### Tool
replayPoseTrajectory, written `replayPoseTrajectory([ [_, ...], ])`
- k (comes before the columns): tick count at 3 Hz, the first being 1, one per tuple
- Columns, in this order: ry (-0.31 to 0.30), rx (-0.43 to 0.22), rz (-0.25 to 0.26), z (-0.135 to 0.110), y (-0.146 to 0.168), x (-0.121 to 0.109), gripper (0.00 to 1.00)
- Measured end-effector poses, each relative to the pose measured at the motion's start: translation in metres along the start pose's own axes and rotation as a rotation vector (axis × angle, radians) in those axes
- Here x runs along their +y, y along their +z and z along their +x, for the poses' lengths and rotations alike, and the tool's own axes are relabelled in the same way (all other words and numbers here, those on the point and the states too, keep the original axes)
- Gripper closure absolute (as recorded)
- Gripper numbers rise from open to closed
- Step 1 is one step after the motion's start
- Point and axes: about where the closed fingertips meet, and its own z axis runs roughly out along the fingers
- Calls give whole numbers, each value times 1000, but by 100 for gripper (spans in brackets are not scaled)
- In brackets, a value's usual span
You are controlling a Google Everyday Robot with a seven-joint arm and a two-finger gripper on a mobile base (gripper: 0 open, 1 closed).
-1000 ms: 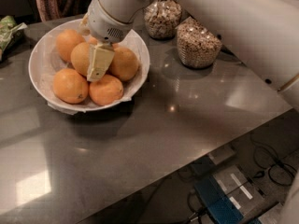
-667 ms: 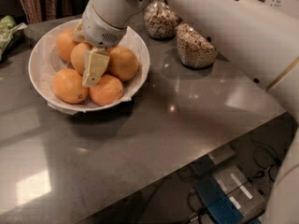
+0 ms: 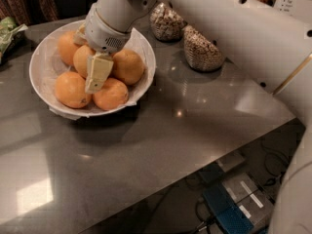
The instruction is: Pick orange from white bowl
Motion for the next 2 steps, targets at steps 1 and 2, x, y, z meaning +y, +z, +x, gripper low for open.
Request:
replayPoseTrajectory([
  [1,1,1,1,-1,-2,0,24],
  [2,58,35,40,18,-18,8,22],
])
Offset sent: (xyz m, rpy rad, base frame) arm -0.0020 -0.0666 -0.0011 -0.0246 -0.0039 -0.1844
